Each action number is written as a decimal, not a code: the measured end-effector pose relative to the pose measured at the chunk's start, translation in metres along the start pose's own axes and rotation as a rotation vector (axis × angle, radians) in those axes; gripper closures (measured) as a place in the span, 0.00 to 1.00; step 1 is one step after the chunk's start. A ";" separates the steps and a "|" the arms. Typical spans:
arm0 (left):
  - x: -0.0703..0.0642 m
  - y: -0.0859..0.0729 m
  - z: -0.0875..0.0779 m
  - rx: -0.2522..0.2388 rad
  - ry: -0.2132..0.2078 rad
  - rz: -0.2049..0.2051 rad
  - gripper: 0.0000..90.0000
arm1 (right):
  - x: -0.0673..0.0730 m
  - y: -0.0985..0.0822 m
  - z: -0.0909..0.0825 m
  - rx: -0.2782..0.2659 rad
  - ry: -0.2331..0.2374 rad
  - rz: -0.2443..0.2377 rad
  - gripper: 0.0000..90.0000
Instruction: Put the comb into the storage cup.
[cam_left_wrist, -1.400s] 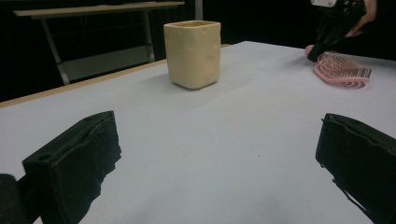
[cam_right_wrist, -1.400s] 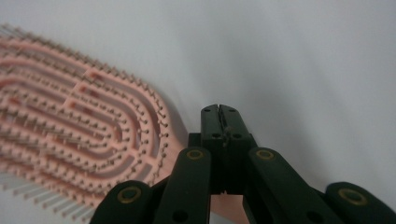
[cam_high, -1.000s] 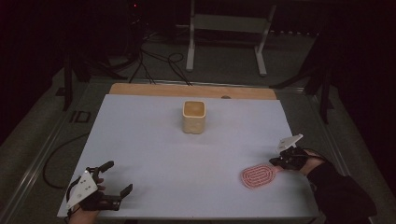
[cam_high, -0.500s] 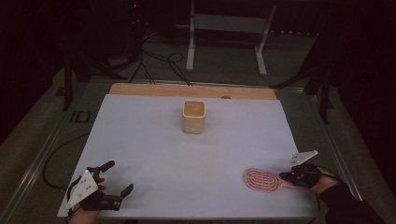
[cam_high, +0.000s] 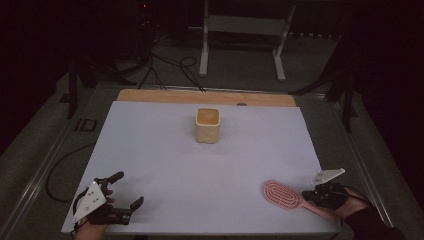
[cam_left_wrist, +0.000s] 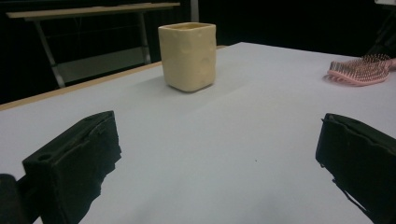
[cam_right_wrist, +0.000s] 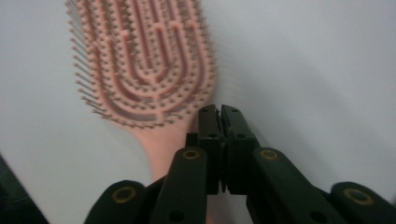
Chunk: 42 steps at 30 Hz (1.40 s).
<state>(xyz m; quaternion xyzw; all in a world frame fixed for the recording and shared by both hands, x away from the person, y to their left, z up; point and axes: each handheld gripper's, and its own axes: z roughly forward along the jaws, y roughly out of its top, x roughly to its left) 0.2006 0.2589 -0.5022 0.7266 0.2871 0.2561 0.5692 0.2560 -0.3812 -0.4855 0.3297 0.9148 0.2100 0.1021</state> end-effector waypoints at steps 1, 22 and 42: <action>0.000 0.000 0.000 0.000 0.000 0.000 0.00 | -0.001 0.001 -0.003 -0.003 -0.010 0.000 0.96; 0.000 0.001 -0.001 -0.002 0.000 0.001 0.00 | 0.001 0.017 -0.039 0.054 0.114 -0.123 0.31; 0.000 0.001 -0.001 0.000 -0.001 0.000 0.00 | 0.014 0.026 -0.010 0.214 0.100 -0.264 0.38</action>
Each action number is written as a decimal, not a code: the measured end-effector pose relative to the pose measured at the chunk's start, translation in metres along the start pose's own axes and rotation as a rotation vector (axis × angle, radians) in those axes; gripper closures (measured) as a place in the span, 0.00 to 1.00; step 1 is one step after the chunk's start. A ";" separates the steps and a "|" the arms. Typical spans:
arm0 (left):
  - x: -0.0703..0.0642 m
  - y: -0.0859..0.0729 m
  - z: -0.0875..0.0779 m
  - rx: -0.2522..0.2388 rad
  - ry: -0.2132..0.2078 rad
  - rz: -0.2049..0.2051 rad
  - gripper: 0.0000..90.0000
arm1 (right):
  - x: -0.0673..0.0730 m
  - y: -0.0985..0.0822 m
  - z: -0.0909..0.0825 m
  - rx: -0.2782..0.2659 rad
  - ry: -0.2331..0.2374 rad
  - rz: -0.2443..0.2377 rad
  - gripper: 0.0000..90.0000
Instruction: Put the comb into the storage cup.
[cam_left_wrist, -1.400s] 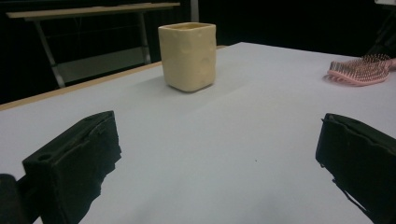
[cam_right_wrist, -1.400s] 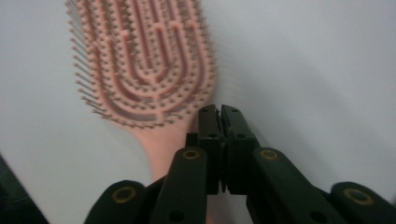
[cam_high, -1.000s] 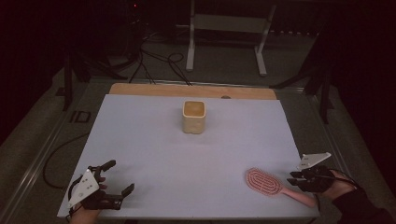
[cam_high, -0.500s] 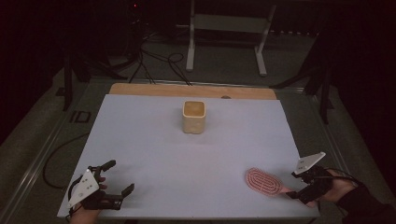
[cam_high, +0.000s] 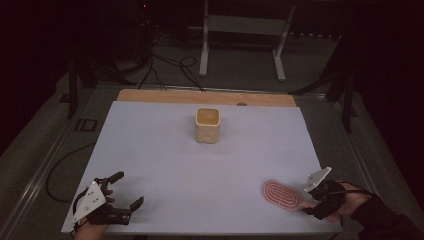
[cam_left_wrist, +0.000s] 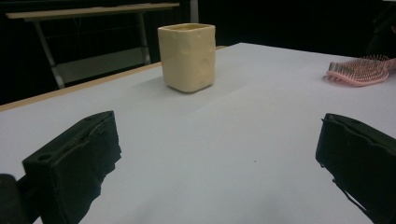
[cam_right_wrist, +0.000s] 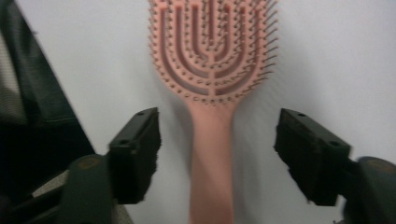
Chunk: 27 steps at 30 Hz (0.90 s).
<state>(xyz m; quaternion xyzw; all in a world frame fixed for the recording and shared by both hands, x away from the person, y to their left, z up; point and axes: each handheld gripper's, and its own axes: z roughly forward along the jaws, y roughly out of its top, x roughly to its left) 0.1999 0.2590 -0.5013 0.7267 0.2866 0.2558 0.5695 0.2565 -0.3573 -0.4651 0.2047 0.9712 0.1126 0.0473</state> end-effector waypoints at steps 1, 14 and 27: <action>0.000 0.000 0.000 0.000 0.001 0.000 0.00 | 0.000 0.001 0.001 0.012 0.004 -0.005 0.40; 0.000 0.000 -0.001 -0.002 0.001 -0.002 0.00 | 0.002 0.005 0.012 0.081 0.005 -0.019 0.61; 0.001 0.000 -0.001 -0.003 0.001 -0.002 0.00 | 0.003 0.010 0.021 0.115 0.000 -0.037 0.74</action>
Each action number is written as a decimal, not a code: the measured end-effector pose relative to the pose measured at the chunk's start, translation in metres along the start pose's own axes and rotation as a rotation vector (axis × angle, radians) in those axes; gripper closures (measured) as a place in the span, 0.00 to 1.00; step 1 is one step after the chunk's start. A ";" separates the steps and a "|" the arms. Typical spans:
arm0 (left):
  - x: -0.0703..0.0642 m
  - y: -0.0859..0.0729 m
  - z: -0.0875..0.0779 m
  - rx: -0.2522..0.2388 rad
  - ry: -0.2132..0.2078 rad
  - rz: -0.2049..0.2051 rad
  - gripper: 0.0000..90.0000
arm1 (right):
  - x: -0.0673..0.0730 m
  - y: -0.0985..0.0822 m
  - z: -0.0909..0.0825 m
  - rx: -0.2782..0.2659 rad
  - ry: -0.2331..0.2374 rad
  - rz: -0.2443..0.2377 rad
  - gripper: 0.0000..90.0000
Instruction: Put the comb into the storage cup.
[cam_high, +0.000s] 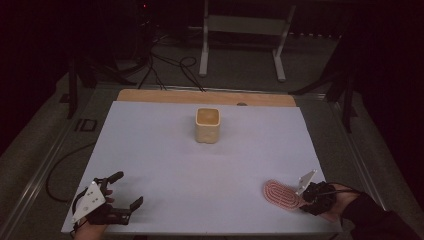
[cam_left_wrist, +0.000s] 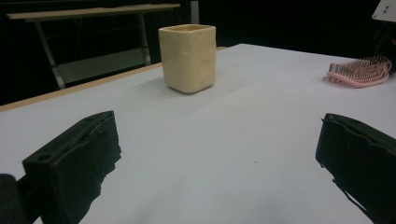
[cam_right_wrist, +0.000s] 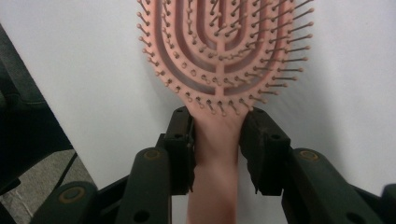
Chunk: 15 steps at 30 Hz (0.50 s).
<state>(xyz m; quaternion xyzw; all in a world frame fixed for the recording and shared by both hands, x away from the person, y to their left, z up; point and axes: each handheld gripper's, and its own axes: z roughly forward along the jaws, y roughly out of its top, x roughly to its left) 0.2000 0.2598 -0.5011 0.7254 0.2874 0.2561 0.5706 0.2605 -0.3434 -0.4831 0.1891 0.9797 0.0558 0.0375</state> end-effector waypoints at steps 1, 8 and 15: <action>0.000 0.000 0.000 0.000 0.000 0.000 0.00 | 0.001 0.000 0.000 0.006 -0.001 0.005 0.74; 0.000 0.000 0.000 0.000 0.001 -0.002 0.00 | -0.001 -0.002 0.002 0.002 0.014 0.011 0.76; 0.000 -0.001 0.001 0.002 0.001 -0.003 0.00 | -0.001 -0.003 0.002 0.000 0.018 -0.004 0.78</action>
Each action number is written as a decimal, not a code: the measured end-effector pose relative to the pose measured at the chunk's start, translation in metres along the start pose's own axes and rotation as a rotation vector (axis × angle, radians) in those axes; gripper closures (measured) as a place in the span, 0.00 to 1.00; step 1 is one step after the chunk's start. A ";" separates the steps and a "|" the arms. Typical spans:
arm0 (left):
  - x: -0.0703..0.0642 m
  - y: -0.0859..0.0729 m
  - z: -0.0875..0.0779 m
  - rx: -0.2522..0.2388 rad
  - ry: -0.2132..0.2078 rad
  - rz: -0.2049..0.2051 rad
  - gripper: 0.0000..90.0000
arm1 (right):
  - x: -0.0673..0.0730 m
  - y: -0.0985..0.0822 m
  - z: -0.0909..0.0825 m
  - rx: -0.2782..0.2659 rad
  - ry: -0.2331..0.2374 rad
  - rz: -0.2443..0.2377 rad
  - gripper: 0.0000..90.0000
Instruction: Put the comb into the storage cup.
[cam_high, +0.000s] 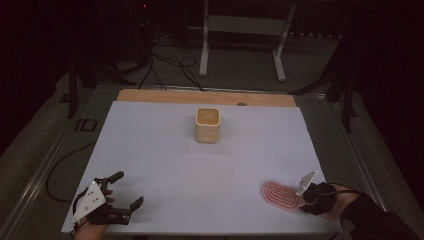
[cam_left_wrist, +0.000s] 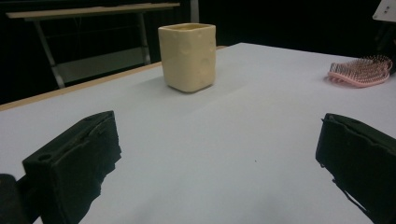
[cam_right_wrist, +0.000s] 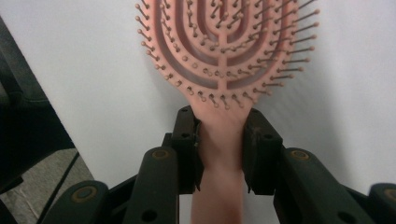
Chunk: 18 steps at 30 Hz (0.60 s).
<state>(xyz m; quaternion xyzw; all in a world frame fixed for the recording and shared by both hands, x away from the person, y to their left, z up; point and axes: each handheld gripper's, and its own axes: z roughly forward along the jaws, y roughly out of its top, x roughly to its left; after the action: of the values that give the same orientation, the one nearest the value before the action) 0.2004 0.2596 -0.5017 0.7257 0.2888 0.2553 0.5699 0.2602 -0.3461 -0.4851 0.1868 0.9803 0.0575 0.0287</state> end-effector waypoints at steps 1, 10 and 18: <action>0.000 0.000 0.000 0.001 0.000 0.000 0.00 | 0.000 0.000 0.000 -0.007 -0.005 -0.004 0.78; 0.000 0.000 0.000 -0.001 0.001 0.002 0.00 | -0.002 0.005 -0.006 -0.080 -0.024 -0.006 0.78; 0.000 0.000 0.000 0.000 0.001 0.001 0.00 | -0.008 0.012 -0.013 -0.174 -0.045 0.010 0.78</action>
<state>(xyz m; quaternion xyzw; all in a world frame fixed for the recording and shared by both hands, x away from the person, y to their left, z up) 0.2004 0.2600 -0.5016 0.7256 0.2886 0.2562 0.5697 0.2708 -0.3398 -0.4701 0.1899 0.9697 0.1386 0.0667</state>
